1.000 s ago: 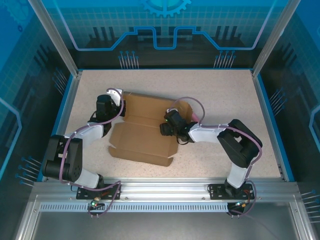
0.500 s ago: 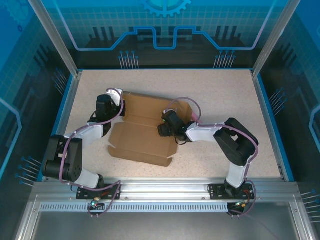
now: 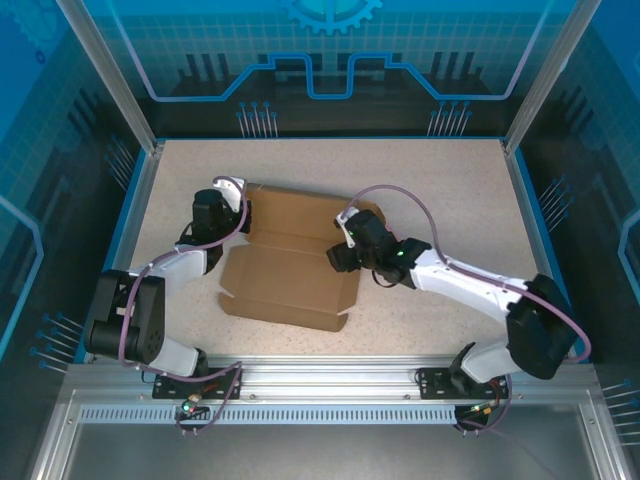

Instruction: Fold the paper box

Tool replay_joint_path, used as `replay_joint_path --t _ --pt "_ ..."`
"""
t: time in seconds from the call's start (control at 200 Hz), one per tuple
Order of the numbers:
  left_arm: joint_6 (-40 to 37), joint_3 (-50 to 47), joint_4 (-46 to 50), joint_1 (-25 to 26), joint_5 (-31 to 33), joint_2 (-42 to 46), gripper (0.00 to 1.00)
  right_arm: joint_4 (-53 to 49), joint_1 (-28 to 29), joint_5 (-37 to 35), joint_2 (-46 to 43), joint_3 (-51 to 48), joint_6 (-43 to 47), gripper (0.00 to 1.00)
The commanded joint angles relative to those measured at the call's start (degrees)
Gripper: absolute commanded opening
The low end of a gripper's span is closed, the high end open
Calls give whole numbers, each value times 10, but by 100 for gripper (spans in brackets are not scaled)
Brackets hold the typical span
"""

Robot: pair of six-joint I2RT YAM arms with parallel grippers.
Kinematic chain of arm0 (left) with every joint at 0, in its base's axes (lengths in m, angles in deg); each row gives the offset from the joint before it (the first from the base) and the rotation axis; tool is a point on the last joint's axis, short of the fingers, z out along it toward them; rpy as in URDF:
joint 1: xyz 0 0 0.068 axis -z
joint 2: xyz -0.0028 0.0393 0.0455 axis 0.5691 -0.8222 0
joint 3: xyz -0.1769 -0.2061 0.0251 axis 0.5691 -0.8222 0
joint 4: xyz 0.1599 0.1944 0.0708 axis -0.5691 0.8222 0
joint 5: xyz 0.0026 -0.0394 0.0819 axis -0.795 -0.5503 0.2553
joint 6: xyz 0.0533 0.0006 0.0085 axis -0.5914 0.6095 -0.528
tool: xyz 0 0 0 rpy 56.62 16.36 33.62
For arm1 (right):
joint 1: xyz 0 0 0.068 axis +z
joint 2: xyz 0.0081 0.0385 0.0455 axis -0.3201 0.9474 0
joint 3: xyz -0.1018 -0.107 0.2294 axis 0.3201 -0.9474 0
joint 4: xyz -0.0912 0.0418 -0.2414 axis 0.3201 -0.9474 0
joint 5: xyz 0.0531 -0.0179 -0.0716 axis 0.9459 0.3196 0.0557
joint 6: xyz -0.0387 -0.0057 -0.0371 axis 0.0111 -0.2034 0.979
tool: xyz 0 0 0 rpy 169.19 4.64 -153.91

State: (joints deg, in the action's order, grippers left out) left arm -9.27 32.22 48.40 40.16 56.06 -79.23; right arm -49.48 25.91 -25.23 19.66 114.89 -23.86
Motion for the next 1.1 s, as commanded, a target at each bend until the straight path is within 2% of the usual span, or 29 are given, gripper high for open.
replay_joint_path --t 0.0,0.185,0.33,0.44,0.5,0.65,0.835,1.096 --pt "15 -6 -7 1 -8 14 0 -83 -12 -4 -67 -10 32 64" --pt "15 -5 -5 1 -8 14 0 -127 -79 -9 -166 -39 39 63" --pt "14 -4 -4 1 -8 14 0 -126 -188 21 -216 -77 20 62" --pt "16 -3 -4 1 -10 13 0 -95 -276 82 -204 -97 8 61" --pt "16 -3 -3 1 -10 13 0 -75 -303 107 -175 -98 4 60" --pt "16 -3 -3 1 -10 13 0 -21 -316 129 -75 -83 16 58" --pt "15 -2 -2 1 -9 12 0 45 -317 200 32 -59 31 53" --pt "17 -1 -1 1 -12 12 0 79 -306 265 93 -46 56 49"
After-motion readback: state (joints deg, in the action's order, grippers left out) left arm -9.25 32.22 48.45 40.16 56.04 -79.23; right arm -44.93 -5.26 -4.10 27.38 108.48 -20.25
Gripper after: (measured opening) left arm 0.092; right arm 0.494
